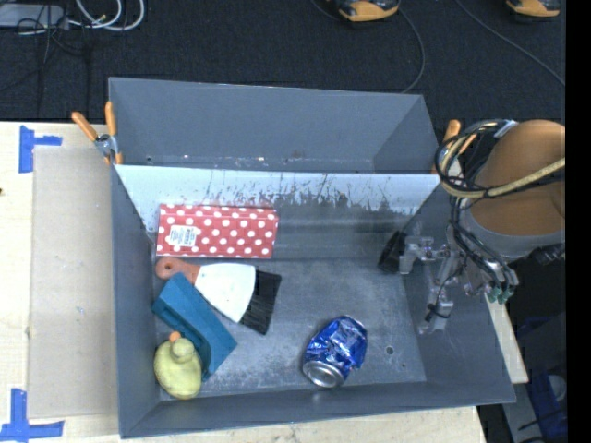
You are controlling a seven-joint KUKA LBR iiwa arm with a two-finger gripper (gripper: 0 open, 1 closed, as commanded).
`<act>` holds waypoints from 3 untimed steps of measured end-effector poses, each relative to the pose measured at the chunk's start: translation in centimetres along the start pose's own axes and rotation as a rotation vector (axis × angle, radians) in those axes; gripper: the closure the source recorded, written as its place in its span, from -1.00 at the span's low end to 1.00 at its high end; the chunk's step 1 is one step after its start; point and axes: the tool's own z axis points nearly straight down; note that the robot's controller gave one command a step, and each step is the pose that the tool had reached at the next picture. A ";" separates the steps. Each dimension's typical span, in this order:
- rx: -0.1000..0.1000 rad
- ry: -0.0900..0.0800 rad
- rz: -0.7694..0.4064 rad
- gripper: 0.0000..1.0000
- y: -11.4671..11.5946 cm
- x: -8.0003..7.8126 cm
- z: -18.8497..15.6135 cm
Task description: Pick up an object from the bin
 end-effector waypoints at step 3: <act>-0.002 0.001 -0.078 -1.00 7.0 3.8 3.9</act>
Offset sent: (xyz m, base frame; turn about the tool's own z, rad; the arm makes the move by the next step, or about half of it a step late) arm -0.0602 0.0853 -0.0393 -0.0255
